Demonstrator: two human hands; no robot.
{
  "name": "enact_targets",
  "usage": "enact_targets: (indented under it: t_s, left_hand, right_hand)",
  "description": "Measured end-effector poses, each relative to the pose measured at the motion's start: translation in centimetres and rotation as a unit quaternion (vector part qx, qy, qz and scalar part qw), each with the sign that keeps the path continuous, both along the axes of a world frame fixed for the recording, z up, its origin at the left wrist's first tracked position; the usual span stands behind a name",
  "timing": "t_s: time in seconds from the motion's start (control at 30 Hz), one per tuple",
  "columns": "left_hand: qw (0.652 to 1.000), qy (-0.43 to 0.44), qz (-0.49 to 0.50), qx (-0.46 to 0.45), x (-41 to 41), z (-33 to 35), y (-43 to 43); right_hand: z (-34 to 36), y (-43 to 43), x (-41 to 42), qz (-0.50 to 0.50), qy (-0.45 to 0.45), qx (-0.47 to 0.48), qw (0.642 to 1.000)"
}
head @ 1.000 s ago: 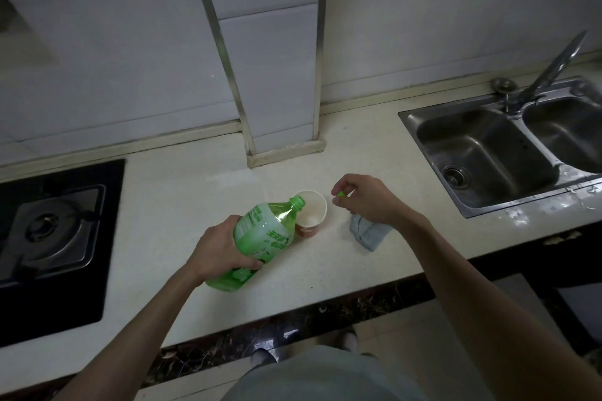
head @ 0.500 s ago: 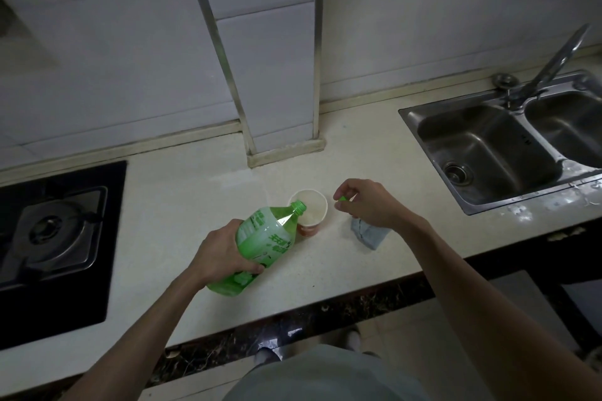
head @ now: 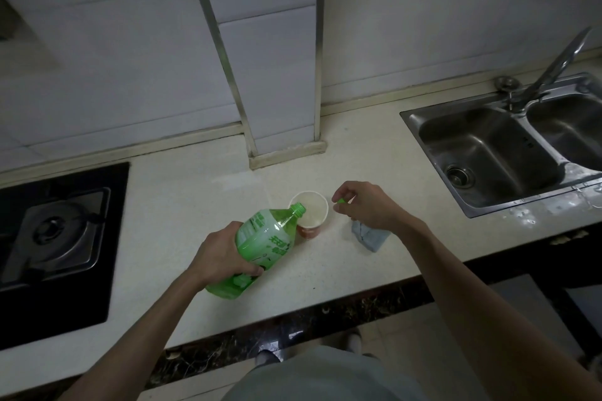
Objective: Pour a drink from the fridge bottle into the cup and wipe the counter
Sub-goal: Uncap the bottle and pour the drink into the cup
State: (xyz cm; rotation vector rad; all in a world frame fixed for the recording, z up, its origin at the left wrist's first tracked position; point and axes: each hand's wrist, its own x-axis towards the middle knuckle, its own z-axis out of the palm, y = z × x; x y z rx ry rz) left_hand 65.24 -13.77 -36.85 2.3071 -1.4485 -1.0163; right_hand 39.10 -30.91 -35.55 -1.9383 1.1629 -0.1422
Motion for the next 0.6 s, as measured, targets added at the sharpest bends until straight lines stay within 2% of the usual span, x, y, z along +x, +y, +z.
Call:
enact_targets:
  t_s: [0.6]
  left_hand:
    - [1.000,0.010,0.005,-0.001,-0.01,0.38,0.22]
  right_hand:
    - [0.43,0.28,0.19,0.005,0.007,0.005,1.000]
